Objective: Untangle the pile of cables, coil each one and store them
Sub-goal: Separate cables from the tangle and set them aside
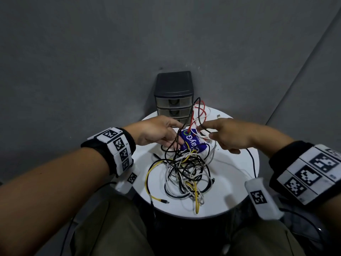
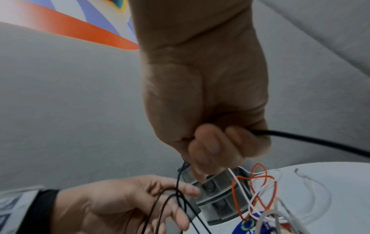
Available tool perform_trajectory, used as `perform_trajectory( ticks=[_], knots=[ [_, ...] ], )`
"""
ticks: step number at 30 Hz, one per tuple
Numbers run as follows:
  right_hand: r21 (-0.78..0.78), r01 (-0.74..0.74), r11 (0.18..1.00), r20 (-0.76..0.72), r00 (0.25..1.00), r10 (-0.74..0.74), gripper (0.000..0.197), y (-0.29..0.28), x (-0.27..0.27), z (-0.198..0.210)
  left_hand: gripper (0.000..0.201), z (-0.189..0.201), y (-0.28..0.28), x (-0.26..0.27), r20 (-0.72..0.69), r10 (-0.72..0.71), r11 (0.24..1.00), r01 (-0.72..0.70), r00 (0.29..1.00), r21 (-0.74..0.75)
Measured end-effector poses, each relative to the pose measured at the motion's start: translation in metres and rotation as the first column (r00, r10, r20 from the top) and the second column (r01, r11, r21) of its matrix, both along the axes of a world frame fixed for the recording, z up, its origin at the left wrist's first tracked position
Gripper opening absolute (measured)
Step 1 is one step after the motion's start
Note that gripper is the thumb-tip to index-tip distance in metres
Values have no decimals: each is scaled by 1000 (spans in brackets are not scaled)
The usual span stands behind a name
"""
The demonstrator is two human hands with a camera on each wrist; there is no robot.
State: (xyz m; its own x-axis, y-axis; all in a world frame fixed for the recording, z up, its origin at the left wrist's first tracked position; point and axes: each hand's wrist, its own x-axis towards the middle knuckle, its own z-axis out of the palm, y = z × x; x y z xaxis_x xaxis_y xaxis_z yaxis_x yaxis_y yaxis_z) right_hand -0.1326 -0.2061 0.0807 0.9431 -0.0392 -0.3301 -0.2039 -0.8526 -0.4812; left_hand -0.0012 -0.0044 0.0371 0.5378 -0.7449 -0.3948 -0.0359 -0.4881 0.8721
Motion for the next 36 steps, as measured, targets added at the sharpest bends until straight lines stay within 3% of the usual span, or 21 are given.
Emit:
perform_trajectory(
  ticks=[2, 5, 9, 13, 16, 18, 22, 27, 29, 31, 34, 36],
  knots=[
    [-178, -65, 982, -19, 998, 63, 37, 11, 3, 3, 47, -1, -2, -3, -39, 13, 999, -14, 999, -29],
    [-412, -190, 891, -84, 982, 170, 33, 27, 11, -2, 38, -2, -7, -8, -102, 57, 994, -66, 993, -84],
    [-478, -249, 842, -104, 968, 227, 14, 45, 24, -26, 35, -5, -11, -12, -166, 94, 983, -118, 982, -138],
    [-415, -138, 899, -22, 990, 142, 30, 54, 30, -42, 43, -6, -10, -12, -199, 100, 976, -135, 975, -172],
    [-374, -78, 924, 21, 995, 92, 18, 52, 37, -53, 46, -5, -5, -13, -185, 54, 976, -91, 981, -198],
    [-330, -29, 944, 15, 999, 36, 21, 50, 40, -57, 54, -4, -3, -15, -149, 29, 977, -59, 988, -204],
    [-256, 85, 963, 24, 996, -81, 33, 50, 38, -53, 47, -2, -3, -15, -148, 46, 971, -79, 988, -225],
    [103, 119, 988, -7, 993, -119, 39, 41, 22, -46, 44, 1, -4, -10, -21, 75, 984, -77, 997, -161],
    [2, 122, 993, 87, 989, -122, 28, 33, 18, -37, 47, 5, -4, -8, 117, 70, 993, -58, 991, -108],
    [-42, 251, 967, 279, 933, -230, 23, 22, 21, -31, 46, 10, -5, -8, 226, 57, 996, -41, 972, -76],
    [198, 312, 929, 533, 761, -369, 22, 18, 24, -25, 41, 15, -11, -8, 350, 28, 999, -15, 936, -42],
    [242, 160, 957, 541, 796, -270, 19, 24, 24, -23, 38, 19, -14, -5, 432, 46, 999, -35, 901, -34]
  ],
)
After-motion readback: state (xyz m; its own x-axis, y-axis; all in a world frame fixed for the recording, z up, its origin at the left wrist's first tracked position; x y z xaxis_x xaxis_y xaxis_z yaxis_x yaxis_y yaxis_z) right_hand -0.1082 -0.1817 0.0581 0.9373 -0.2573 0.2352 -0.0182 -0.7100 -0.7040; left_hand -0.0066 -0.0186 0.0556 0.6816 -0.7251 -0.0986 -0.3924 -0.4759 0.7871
